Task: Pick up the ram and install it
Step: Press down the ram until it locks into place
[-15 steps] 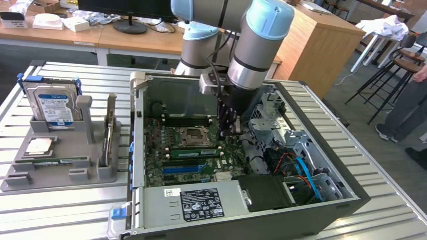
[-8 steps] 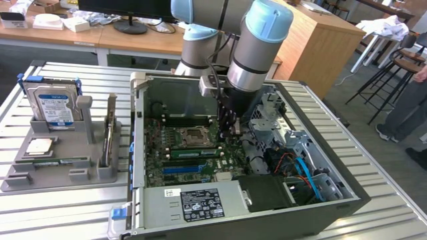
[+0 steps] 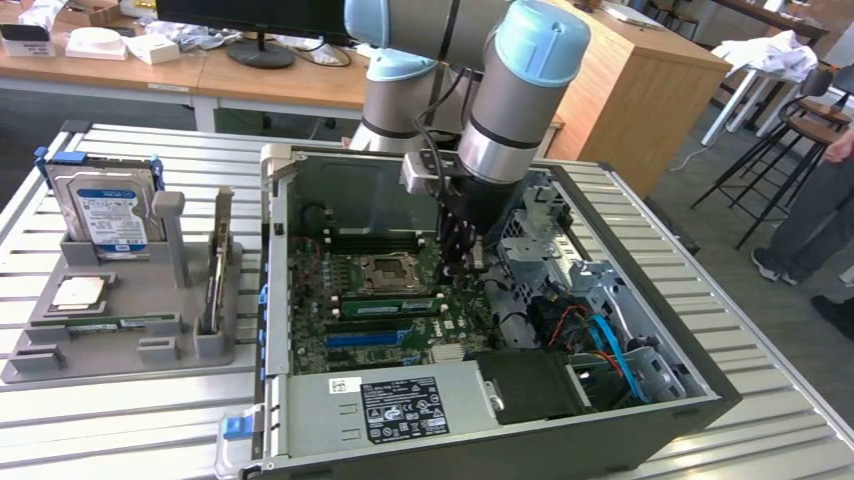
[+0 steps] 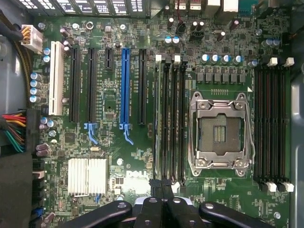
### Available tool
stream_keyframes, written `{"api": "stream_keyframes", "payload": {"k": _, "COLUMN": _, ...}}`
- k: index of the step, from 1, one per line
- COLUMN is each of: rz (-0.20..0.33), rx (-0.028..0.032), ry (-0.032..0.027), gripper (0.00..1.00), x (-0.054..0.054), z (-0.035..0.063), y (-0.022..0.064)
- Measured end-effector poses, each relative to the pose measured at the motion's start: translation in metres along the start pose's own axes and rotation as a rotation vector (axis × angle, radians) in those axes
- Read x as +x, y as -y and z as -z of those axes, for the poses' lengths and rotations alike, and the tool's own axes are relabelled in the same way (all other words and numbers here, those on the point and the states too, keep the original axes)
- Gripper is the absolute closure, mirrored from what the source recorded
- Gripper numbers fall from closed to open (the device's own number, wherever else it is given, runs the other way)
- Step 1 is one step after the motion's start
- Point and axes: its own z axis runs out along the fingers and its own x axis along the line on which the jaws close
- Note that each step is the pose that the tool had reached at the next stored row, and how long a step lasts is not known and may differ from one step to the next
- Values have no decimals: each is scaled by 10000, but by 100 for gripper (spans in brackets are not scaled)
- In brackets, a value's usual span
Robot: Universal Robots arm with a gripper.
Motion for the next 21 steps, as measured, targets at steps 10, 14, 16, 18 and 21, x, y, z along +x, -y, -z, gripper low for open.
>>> {"api": "stream_keyframes", "payload": {"k": 10, "rz": 0, "rx": 0, "ry": 1, "gripper": 90, "x": 1, "z": -61, "y": 2}}
{"api": "stream_keyframes", "payload": {"k": 14, "rz": 0, "rx": 0, "ry": 1, "gripper": 90, "x": 1, "z": -97, "y": 4}}
{"api": "stream_keyframes", "payload": {"k": 16, "rz": 0, "rx": 0, "ry": -1, "gripper": 90, "x": 2, "z": -112, "y": 4}}
{"api": "stream_keyframes", "payload": {"k": 18, "rz": 0, "rx": 1, "ry": 1, "gripper": 90, "x": 2, "z": -128, "y": 5}}
{"api": "stream_keyframes", "payload": {"k": 21, "rz": 0, "rx": 1, "ry": 2, "gripper": 90, "x": 2, "z": -150, "y": 6}}
